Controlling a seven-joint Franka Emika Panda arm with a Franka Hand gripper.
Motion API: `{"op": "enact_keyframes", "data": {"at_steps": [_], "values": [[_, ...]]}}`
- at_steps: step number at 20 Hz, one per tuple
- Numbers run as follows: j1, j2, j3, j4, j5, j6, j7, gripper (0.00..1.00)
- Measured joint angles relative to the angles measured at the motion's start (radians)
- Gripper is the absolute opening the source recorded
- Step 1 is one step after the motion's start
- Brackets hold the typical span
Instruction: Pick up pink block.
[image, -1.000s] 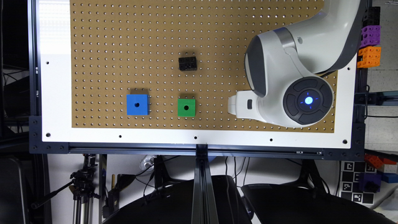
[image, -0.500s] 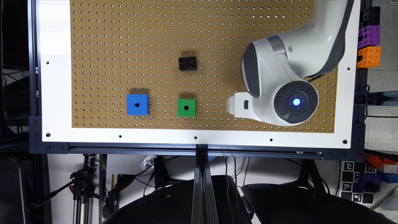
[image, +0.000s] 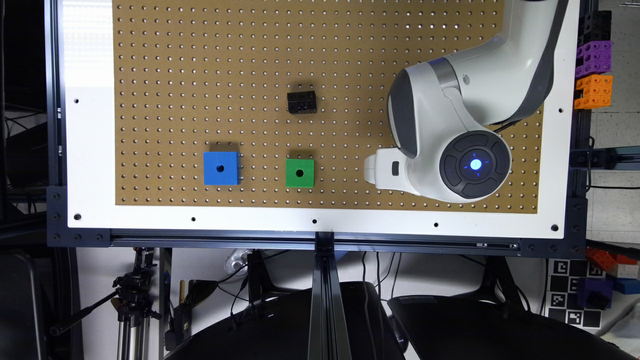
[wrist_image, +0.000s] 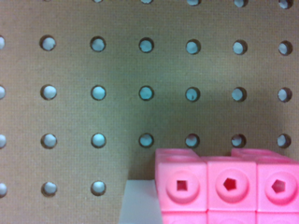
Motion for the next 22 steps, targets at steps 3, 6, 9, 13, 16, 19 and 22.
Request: {"op": "enact_keyframes", "data": {"at_steps": [3, 6, 9, 13, 16, 19, 22], "values": [[0.000, 0.000, -0.001, 0.000, -0.0004, -0.003, 0.000, 0.00], [0.000, -0.003, -0.002, 0.000, -0.0007, -0.005, 0.000, 0.00], [-0.001, -0.028, -0.002, 0.000, -0.0009, -0.029, 0.000, 0.00], [-0.001, -0.078, -0.002, -0.001, -0.0009, -0.090, 0.000, 0.00], [-0.001, -0.097, -0.002, -0.001, -0.0009, -0.108, 0.000, 0.00], [-0.001, -0.127, -0.002, 0.000, -0.0009, -0.137, 0.000, 0.00], [-0.001, -0.177, -0.002, 0.000, -0.0009, -0.186, 0.000, 0.00]]}}
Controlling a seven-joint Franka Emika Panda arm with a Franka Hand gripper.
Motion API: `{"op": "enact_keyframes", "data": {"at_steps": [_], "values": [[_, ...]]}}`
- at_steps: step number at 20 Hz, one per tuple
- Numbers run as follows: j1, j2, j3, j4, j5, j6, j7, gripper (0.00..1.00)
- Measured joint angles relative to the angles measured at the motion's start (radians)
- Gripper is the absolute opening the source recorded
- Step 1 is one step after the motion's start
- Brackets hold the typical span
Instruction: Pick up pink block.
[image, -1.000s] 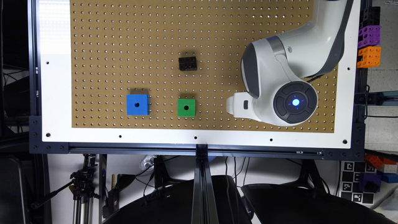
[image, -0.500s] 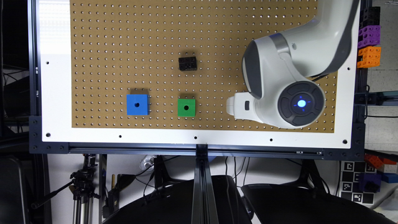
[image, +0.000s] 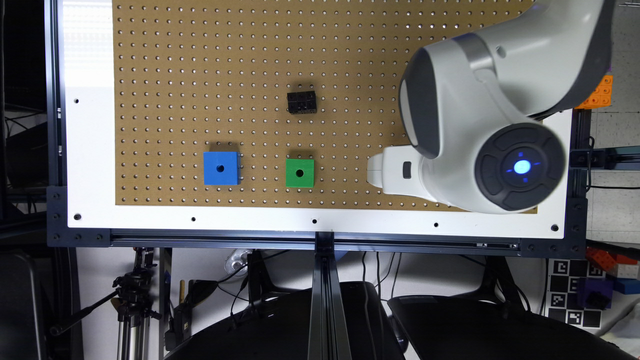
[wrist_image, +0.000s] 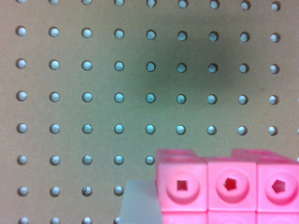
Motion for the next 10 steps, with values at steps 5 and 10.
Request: {"op": "enact_keyframes", "data": {"at_steps": [5, 10], "values": [[0.000, -0.064, 0.001, 0.000, 0.0000, -0.063, 0.000, 0.00], [0.000, -0.064, 0.001, -0.001, 0.0000, -0.064, 0.000, 0.00]]}}
